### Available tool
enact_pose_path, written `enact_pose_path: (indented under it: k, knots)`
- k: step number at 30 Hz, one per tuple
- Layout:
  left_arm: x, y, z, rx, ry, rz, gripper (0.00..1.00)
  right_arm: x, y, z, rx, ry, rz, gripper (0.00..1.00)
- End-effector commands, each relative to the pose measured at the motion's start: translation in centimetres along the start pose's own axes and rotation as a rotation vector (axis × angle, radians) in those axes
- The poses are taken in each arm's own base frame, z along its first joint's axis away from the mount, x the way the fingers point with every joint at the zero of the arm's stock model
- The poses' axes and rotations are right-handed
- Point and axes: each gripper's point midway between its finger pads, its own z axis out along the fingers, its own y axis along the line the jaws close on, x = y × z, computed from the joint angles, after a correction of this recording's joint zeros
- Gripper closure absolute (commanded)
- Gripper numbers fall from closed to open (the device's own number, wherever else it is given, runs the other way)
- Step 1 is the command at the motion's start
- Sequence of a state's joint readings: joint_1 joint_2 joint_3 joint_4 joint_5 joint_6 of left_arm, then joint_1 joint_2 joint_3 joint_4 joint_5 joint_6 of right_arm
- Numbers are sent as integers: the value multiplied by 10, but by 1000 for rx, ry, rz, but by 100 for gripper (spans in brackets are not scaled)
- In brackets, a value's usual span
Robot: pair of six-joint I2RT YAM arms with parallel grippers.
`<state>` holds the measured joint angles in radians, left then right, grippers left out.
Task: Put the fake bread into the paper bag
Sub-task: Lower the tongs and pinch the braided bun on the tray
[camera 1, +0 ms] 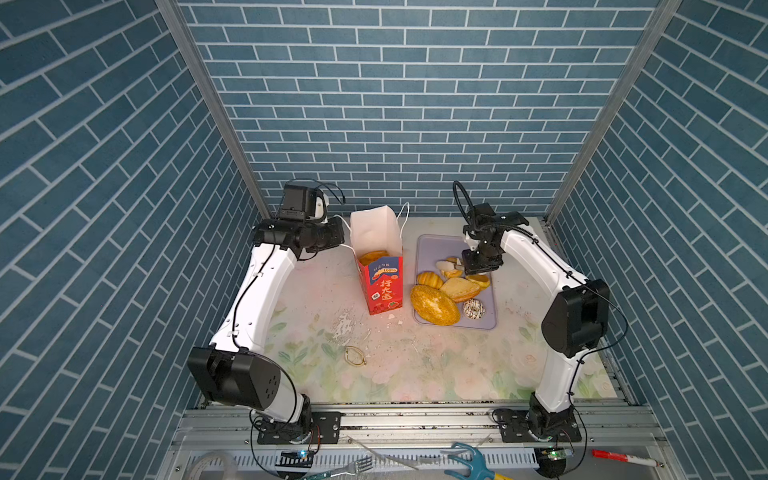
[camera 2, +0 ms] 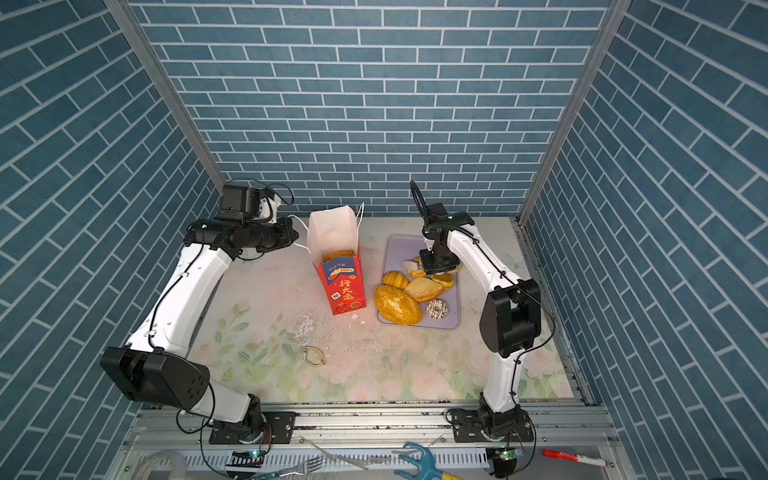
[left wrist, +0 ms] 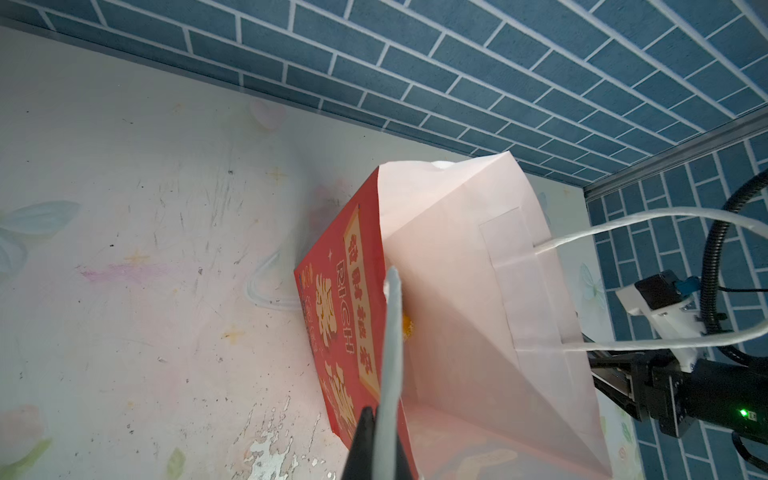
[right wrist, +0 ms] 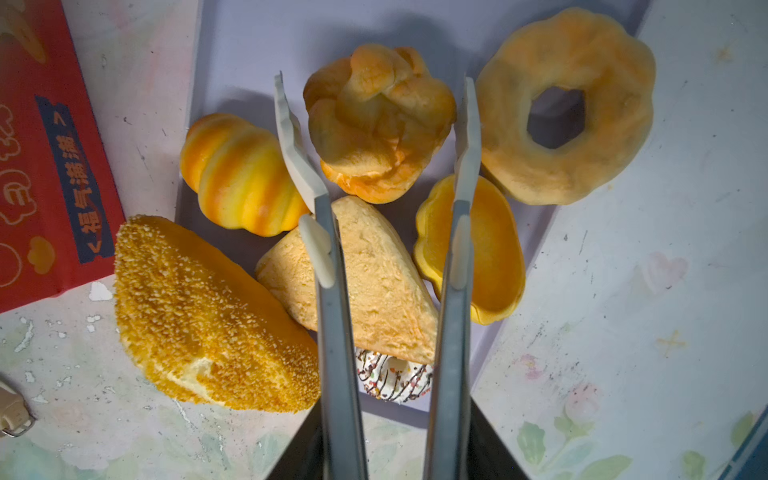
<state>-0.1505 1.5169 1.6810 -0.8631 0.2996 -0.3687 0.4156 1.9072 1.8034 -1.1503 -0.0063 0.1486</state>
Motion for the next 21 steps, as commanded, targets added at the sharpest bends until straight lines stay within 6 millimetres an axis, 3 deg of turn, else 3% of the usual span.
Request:
enact_pose_path:
  k: [1, 8, 12, 17, 21]
  knots:
    - [-2, 2, -6, -15, -7, 9, 100, -7, 6, -2, -20, -15, -28, 54]
    - [-3, 2, -6, -15, -7, 6, 100, -8, 4, 11, -3, 11, -34, 54]
    - [-3, 1, -8, -13, -9, 5, 100, -12, 7, 10, -2, -3, -41, 60]
    - [-2, 1, -8, -15, -8, 4, 100, -18, 7, -3, 6, -42, -49, 68]
    - [-2, 2, -9, -14, -11, 4, 100, -26, 5, -28, 18, -116, -40, 72]
